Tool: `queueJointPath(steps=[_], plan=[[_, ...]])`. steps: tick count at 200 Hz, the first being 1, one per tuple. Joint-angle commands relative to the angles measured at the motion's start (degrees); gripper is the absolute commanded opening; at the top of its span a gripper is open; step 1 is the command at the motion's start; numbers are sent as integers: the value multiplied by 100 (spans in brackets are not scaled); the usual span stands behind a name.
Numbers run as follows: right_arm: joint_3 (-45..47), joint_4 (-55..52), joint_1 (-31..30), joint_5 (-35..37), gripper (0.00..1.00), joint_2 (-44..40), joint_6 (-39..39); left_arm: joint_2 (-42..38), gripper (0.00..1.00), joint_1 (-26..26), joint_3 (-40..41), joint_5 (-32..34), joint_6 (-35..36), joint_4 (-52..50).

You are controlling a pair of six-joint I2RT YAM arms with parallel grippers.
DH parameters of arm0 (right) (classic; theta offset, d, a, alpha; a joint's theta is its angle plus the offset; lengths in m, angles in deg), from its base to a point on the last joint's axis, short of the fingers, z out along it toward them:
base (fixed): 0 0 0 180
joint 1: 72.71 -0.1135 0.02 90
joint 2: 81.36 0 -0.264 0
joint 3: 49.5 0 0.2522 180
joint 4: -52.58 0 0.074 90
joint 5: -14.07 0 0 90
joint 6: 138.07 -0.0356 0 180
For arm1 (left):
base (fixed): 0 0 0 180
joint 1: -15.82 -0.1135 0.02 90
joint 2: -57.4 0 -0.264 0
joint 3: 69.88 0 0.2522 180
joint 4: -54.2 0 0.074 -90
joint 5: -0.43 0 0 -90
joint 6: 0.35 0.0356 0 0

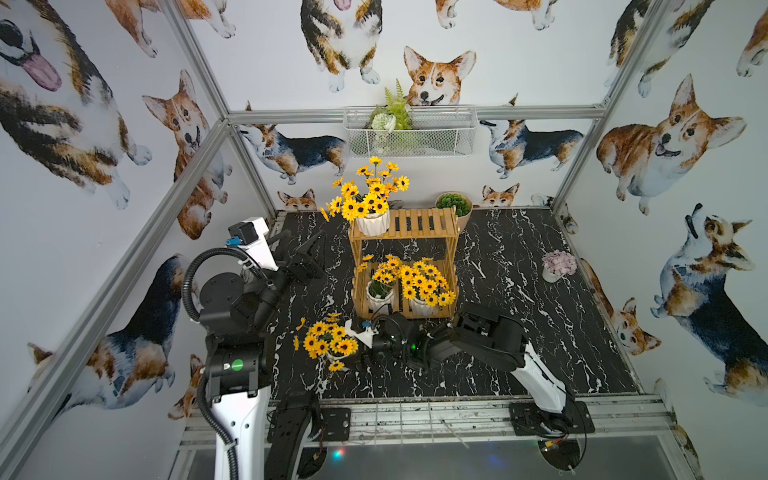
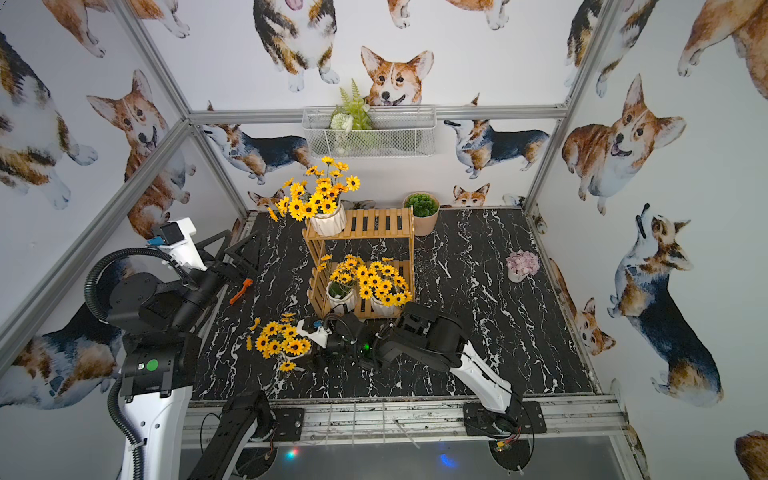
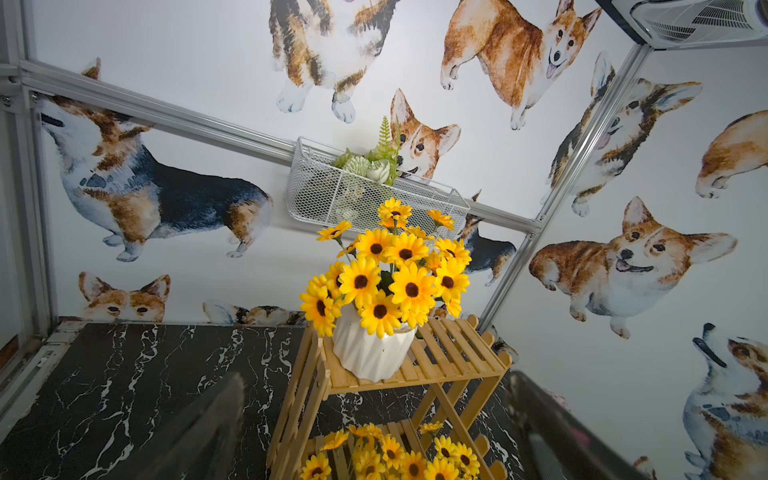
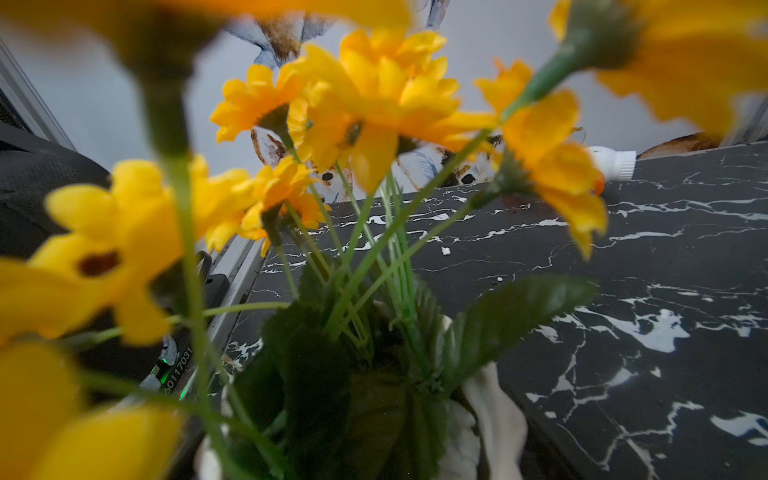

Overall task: Take the sunflower pots off the shelves
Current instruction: Place the sunflower pot at the center of the board.

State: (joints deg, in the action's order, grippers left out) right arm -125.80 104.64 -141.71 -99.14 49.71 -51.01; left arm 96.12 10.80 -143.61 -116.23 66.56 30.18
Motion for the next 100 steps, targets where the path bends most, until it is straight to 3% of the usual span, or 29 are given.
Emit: queueJointPath(steps=[1,37,55,87,100], plan=[[-21,325,0,-49,0,33,17,-8,100,0,1,-28,6,129],[101,351,26,-18,5,33,38,-26,100,0,11,-33,0,121],[169,319,35,-39,23,29,50,-29,100,1,4,-39,-1,130],[182,136,34,-99,44,-19,117,-31,100,1,11,-34,-1,130],[203,98,27,-113,48,-42,136,-42,100,1,20,-33,-11,130]])
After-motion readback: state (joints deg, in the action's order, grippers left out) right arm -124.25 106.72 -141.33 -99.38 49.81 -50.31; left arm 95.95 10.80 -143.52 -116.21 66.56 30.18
